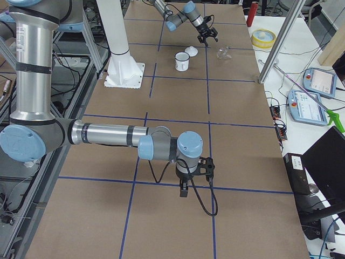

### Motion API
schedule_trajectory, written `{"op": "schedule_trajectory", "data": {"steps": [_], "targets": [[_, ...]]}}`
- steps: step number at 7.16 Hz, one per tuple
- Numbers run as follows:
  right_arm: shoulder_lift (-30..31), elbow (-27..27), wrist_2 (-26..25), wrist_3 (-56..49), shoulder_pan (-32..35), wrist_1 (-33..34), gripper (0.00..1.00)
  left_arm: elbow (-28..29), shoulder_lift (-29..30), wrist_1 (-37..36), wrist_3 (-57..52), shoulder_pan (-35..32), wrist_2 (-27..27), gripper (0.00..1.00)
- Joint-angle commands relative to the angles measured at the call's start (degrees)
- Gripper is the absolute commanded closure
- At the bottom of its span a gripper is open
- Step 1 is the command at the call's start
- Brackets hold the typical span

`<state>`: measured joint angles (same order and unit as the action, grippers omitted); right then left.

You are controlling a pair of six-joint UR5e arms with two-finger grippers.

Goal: Place funnel on cup
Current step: 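Release the lid and move the left gripper to the clear glass funnel, then grasp the clear glass funnel with the left gripper and lift it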

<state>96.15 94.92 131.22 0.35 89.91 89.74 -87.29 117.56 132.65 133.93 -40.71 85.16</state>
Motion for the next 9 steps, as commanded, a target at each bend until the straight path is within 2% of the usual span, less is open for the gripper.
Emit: {"op": "schedule_trajectory", "data": {"steps": [1, 4, 7, 8, 9], "targets": [[0.00, 0.00, 0.00, 0.00, 0.00, 0.00, 0.00, 10.07, 4.24, 5.48, 1.59, -3.13, -1.66, 0.00], [0.00, 0.00, 0.00, 0.00, 0.00, 0.00, 0.00, 19.68, 7.50, 11.99, 1.59, -5.17, -1.84, 0.00], [0.00, 0.00, 0.00, 0.00, 0.00, 0.00, 0.00, 20.93, 9.18, 12.19, 1.07, -5.08, -1.76, 0.01], [0.00, 0.00, 0.00, 0.00, 0.00, 0.00, 0.00, 20.85, 9.18, 12.19, 0.81, -5.08, -1.58, 0.62], [0.00, 0.00, 0.00, 0.00, 0.00, 0.00, 0.00, 20.85, 9.18, 12.45, -1.81, -5.08, -1.41, 1.00]]}}
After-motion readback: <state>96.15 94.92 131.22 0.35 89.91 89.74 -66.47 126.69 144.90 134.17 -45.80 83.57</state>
